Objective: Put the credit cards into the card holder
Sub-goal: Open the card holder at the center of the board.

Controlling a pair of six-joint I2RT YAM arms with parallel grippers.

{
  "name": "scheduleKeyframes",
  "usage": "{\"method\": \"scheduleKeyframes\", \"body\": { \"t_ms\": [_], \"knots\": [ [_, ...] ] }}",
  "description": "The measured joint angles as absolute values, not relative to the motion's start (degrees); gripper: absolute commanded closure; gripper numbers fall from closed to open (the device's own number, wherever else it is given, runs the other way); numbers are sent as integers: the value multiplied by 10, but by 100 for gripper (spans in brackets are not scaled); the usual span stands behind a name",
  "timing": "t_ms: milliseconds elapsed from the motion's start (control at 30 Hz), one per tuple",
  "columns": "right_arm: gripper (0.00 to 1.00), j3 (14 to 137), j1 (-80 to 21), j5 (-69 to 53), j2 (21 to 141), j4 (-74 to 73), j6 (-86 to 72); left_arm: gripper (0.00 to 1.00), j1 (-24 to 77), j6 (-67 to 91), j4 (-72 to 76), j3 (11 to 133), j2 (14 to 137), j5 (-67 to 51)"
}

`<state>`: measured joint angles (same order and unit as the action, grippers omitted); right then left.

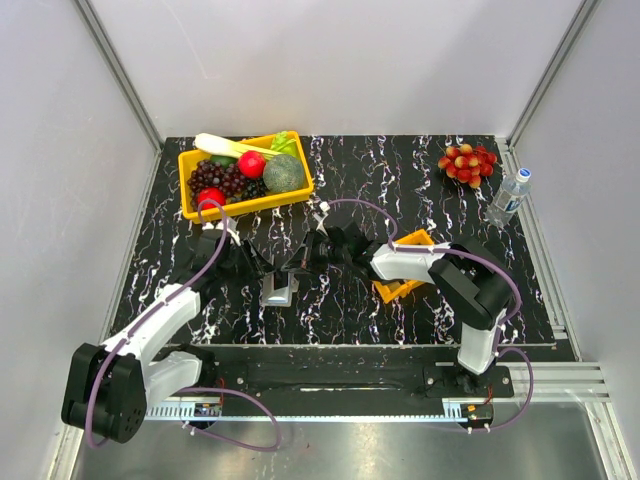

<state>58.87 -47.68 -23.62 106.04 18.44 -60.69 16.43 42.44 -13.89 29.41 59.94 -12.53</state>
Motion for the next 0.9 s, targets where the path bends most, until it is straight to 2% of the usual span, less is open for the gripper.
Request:
{"method": "scheduleKeyframes", "body": {
  "t_ms": [167, 333, 367, 400, 433, 467, 567, 667, 900],
  "knots": [
    [100, 589, -477, -238, 1060, 186, -609, 69, 163, 420, -137, 294, 599, -125],
    [100, 589, -477, -243, 1060, 189, -609, 68, 160, 418, -141, 294, 597, -123],
    [100, 589, -477, -246, 1060, 190, -609, 65, 160, 418, -142, 294, 597, -123],
    [100, 589, -477, -247, 1060, 190, -609, 55, 159, 418, -143, 294, 597, -123],
    [100, 589, -477, -248, 1060, 190, -609, 39, 159, 418, -144, 294, 597, -122],
    [100, 589, -477, -249, 1060, 190, -610, 28, 158, 416, -146, 294, 596, -119],
    [100, 589, -477, -251, 1060, 190, -612, 17, 154, 414, -151, 294, 589, -115],
    [100, 589, -477, -256, 1060, 195, -616, 14, 154, 414, -156, 294, 577, -113],
    [100, 593, -477, -267, 1061, 201, -619, 14, 151, 415, -175, 294, 555, -105]
  ]
}}
